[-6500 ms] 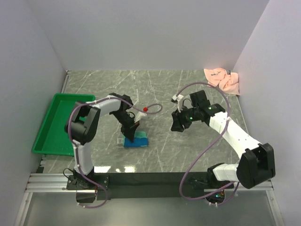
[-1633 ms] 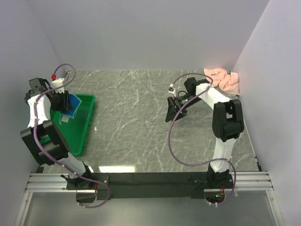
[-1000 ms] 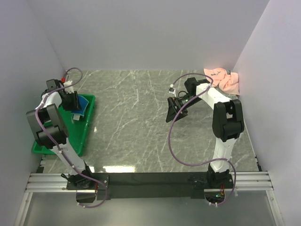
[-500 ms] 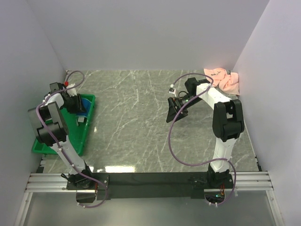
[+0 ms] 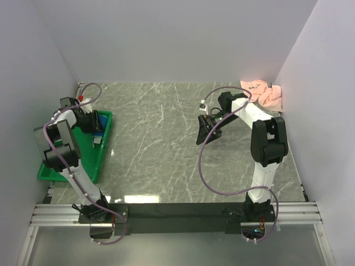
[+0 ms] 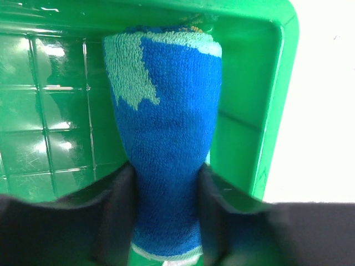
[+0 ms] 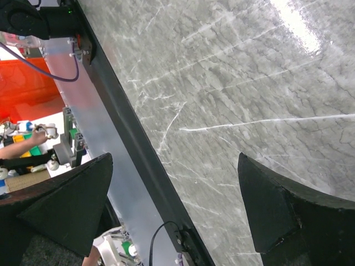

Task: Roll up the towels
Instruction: Place the rolled towel into the container

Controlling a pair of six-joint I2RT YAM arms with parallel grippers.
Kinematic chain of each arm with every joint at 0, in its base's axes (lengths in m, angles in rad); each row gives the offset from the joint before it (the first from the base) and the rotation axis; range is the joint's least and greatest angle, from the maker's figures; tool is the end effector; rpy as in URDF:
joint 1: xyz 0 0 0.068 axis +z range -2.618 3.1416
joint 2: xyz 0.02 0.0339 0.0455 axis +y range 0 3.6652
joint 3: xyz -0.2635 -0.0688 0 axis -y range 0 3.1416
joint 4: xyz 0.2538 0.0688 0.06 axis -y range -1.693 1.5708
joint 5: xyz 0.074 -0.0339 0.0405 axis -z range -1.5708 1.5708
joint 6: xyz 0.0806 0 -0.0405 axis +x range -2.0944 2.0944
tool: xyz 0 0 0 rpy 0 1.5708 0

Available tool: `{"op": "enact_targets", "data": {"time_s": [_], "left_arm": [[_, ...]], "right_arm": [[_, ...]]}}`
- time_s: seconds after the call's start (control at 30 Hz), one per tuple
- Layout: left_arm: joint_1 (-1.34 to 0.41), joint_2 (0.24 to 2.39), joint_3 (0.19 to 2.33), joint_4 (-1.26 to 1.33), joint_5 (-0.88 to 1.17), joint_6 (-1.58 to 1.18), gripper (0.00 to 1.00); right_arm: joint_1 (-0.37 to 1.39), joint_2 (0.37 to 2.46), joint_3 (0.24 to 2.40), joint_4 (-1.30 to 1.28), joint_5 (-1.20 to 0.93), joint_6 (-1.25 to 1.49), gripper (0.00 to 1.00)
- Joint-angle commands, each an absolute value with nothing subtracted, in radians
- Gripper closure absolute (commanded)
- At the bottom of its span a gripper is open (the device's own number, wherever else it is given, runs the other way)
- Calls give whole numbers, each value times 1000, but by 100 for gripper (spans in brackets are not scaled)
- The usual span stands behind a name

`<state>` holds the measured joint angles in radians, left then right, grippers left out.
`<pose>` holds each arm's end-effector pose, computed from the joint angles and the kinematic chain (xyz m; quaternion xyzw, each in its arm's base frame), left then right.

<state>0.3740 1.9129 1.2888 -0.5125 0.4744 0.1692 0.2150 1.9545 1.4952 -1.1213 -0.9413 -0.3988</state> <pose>0.3958 0.1158 0.1299 -0.0467 0.9494 -0.1649 0.2632 0.3491 0.1429 0.1777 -0.2671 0.8503 0.4519 0.0373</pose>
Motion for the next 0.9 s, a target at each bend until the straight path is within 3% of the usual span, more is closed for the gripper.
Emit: {"op": "enact_targets", "data": {"time_s": [0.0, 0.3, 0.33, 0.43, 0.5, 0.67, 0.7, 0.87], "left_arm": [[368, 1905, 1276, -508, 488, 187, 50], [368, 1870, 1321, -551, 468, 206, 36], [368, 1865, 1327, -557, 465, 207, 28], [368, 1845, 1350, -581, 456, 201, 25], [368, 1830, 1368, -591, 454, 202, 16], [368, 1801, 1429, -643, 433, 225, 12], [368, 1793, 1437, -647, 430, 230, 1], [361, 1734, 1509, -683, 394, 276, 1]], "right_arm": [[206, 1950, 1494, -1143, -969, -422, 0], [207, 1950, 1499, -1137, -974, -417, 0], [206, 1948, 1497, -1135, -974, -416, 0], [207, 1941, 1493, -1131, -974, -411, 0], [207, 1936, 1494, -1127, -973, -411, 0], [207, 1927, 1497, -1121, -963, -408, 0], [206, 1925, 1499, -1117, -957, -399, 0], [203, 1887, 1529, -1059, -818, -361, 0]]}}
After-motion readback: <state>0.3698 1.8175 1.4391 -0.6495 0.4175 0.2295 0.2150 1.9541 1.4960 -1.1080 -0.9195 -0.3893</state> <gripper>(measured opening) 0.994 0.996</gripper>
